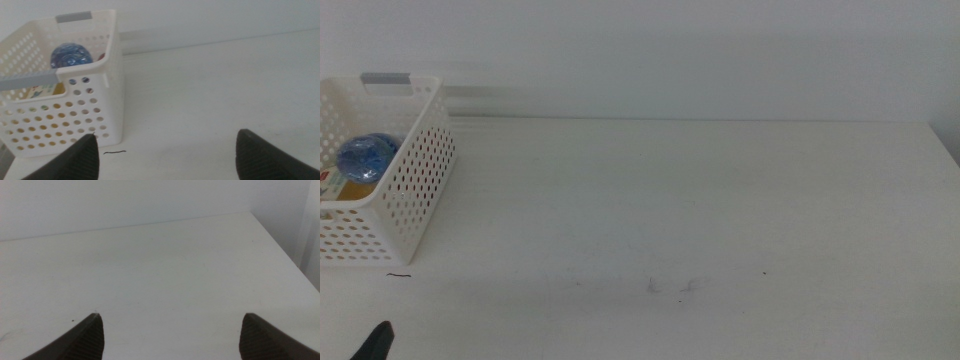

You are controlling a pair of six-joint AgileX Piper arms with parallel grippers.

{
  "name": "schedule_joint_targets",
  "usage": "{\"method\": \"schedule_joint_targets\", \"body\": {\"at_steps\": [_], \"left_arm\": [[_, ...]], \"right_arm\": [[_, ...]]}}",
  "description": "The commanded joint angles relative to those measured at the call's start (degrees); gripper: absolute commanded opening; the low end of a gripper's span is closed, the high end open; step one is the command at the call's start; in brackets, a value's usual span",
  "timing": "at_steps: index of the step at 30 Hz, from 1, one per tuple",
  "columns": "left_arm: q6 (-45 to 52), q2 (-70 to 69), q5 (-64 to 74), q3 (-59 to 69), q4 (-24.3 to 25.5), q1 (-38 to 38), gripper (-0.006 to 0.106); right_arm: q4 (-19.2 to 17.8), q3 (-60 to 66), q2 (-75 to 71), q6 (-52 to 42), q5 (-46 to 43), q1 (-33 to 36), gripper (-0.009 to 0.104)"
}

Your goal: Use arms to grab the bottles and put them into the dustbin to the left of the table.

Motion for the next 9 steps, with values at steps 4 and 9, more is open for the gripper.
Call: {"method": "schedule_joint_targets", "body": {"at_steps": [4, 9], "left_arm": [[-0.61, -0.17, -0.72, -0.03, -0.01, 2.51, 0.094], [-0.61, -0.17, -0.72, -0.03, -0.01, 2.64, 0.094]], "right_arm": [[-0.20, 0.24, -0.25, -0.22, -0.87, -0.34, 0.086], [-0.20, 0.24, -0.25, -0.22, -0.87, -0.34, 0.086]]}}
